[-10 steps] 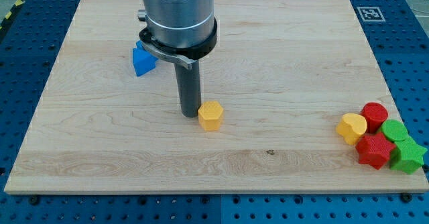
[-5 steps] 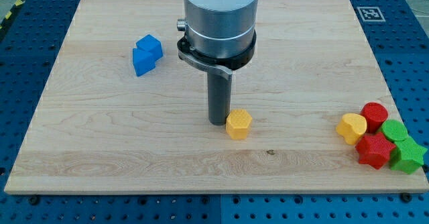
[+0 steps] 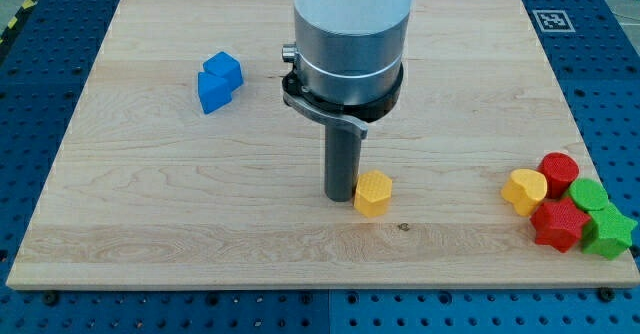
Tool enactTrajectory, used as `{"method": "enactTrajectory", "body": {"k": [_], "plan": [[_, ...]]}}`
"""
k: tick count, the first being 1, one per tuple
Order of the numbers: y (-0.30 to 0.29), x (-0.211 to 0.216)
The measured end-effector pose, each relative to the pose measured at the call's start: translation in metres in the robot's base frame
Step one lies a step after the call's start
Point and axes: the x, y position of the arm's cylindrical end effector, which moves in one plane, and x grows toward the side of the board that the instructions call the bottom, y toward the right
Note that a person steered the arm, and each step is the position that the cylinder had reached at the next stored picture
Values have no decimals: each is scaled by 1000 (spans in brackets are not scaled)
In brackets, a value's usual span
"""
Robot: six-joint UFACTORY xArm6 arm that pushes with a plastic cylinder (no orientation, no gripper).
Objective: Take the yellow hexagon towards the yellow heart
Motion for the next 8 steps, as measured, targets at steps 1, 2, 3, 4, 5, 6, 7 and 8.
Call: {"method": "enactTrajectory", "body": {"k": [1, 2, 3, 4, 5, 6, 7, 8], "plan": [[12, 8], [21, 18], [22, 21], [22, 24], [22, 25], [23, 25], [29, 25], [34, 25]]}}
